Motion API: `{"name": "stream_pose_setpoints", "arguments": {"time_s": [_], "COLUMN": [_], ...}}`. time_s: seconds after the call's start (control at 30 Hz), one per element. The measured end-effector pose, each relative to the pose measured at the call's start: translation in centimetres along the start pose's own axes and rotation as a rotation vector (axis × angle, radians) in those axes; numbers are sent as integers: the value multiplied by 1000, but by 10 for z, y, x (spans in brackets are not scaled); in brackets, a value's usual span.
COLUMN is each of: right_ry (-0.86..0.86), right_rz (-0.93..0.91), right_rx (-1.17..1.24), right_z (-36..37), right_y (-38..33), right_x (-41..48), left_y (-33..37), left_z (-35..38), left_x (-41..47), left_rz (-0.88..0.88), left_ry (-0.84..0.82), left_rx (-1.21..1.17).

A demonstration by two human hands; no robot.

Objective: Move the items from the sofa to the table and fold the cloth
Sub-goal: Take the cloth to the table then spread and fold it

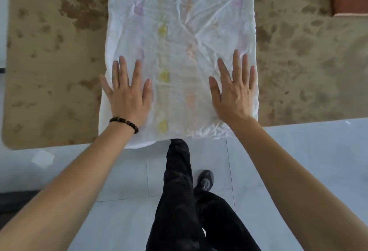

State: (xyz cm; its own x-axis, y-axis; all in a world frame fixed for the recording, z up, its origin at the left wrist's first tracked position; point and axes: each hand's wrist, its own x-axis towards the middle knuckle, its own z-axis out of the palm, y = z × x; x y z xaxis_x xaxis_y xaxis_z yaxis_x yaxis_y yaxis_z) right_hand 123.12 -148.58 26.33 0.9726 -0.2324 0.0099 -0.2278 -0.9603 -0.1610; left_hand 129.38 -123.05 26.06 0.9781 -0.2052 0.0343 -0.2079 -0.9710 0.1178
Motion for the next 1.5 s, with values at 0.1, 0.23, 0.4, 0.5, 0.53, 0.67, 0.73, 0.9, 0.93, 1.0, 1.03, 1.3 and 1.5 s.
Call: {"name": "stream_pose_setpoints", "arguments": {"time_s": [0.1,0.23,0.4,0.5,0.53,0.67,0.73,0.9,0.93,1.0,1.03,1.3,1.5], "right_ry": [38,37,101,82,70,98,194,24,-61,-154,-154,-255,-378], "right_rz": [-31,-13,16,19,20,149,280,612,687,834,870,748,869], "right_rx": [35,9,-4,-16,-6,152,309,719,788,893,911,1036,1053], "right_z": [15,43,54,52,50,47,52,90,95,99,101,97,109], "right_y": [-5,8,5,4,4,-3,-9,-8,-3,8,14,32,43], "right_x": [-65,-101,-98,-100,-100,-112,-138,-201,-204,-194,-184,-142,-203], "left_y": [2,-4,-4,-5,-4,0,-4,-26,-30,-39,-43,-59,-59], "left_z": [14,40,52,51,49,39,36,43,47,58,62,76,106], "left_x": [-75,-108,-105,-107,-106,-106,-118,-194,-208,-214,-209,-153,-218], "left_rz": [29,81,85,74,66,49,26,51,-60,-368,-508,-659,-773], "left_ry": [-70,13,113,106,105,77,118,343,322,231,174,-105,-399], "left_rx": [-2,96,119,114,103,-5,-200,-582,-660,-766,-790,-1138,-1014]}}
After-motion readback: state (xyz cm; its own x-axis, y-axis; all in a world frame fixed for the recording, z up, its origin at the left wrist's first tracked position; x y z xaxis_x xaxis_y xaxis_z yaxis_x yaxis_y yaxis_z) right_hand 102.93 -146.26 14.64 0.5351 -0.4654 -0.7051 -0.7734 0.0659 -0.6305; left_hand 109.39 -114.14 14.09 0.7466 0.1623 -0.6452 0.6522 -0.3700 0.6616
